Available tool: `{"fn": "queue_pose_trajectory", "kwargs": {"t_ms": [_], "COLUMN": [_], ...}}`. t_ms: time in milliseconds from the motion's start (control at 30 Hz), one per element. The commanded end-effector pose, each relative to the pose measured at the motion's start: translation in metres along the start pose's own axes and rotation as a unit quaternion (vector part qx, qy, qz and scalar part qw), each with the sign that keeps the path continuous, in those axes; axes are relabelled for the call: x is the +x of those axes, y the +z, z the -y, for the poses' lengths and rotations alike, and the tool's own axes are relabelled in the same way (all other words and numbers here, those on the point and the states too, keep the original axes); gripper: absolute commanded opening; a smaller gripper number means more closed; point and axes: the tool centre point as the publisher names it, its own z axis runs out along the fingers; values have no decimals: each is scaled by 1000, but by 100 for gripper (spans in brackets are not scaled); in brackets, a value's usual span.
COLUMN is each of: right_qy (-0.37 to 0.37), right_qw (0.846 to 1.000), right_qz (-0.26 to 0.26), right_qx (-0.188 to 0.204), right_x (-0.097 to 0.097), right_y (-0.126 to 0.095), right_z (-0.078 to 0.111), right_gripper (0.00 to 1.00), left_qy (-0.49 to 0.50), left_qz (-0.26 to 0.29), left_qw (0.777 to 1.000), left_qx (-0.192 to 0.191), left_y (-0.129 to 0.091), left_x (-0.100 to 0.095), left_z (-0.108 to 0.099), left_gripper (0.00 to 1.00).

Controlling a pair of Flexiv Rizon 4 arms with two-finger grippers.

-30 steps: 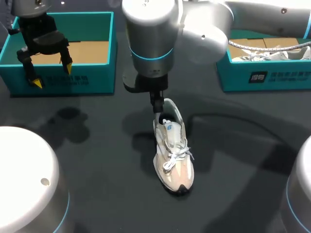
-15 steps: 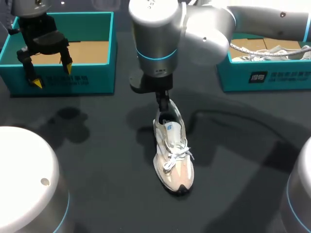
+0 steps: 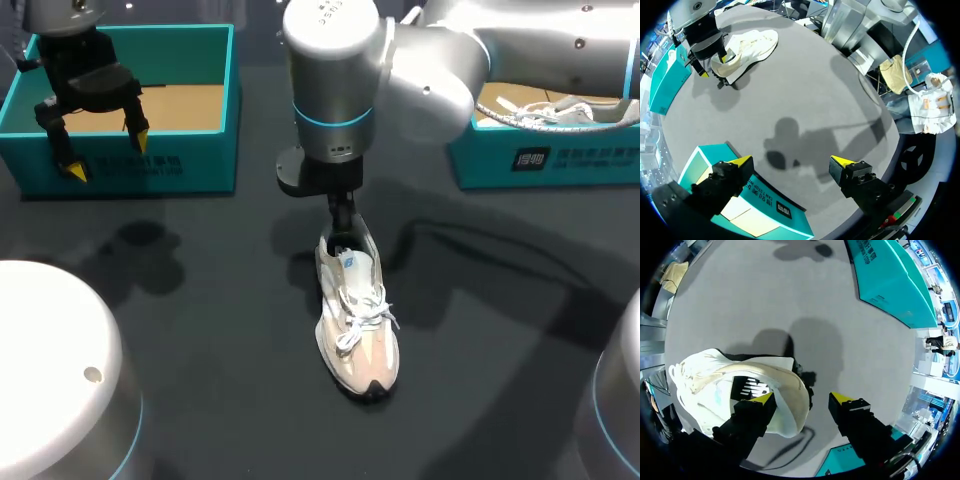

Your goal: Take the shoe out of the shoebox, open the shoe tongue, remove and reinsert the insole, then place the shoe into the shoebox

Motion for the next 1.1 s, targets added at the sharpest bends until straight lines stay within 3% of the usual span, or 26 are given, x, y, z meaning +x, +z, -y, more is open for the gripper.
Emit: {"fn": "queue_pose_trajectory", "kwargs": {"t_ms": [33,300,733,800,833,867,1100], "right_qy": [-2,-5,-6,-6,-6,-4,2], "right_qw": [1000,1000,999,999,999,999,999], "right_qz": [-3,-14,-28,-29,-29,-29,-23], "right_qx": [-5,-10,-22,-24,-25,-26,-28], "right_x": [-1,-2,1,2,3,4,7], "right_y": [8,23,36,37,37,37,25], "right_z": [2,3,2,1,1,1,9], "right_gripper": [67,64,47,39,24,1,0], "left_qy": [0,0,0,0,0,0,0], "left_qz": [1,1,1,1,1,1,1], "left_qw": [1000,1000,1000,1000,1000,1000,1000], "left_qx": [-2,-2,-2,-2,-2,-2,-2], "left_y": [0,0,0,0,0,0,0], "left_x": [1,1,1,1,1,1,1], "left_z": [0,0,0,0,0,0,0], "left_gripper": [100,100,100,100,100,100,100]}}
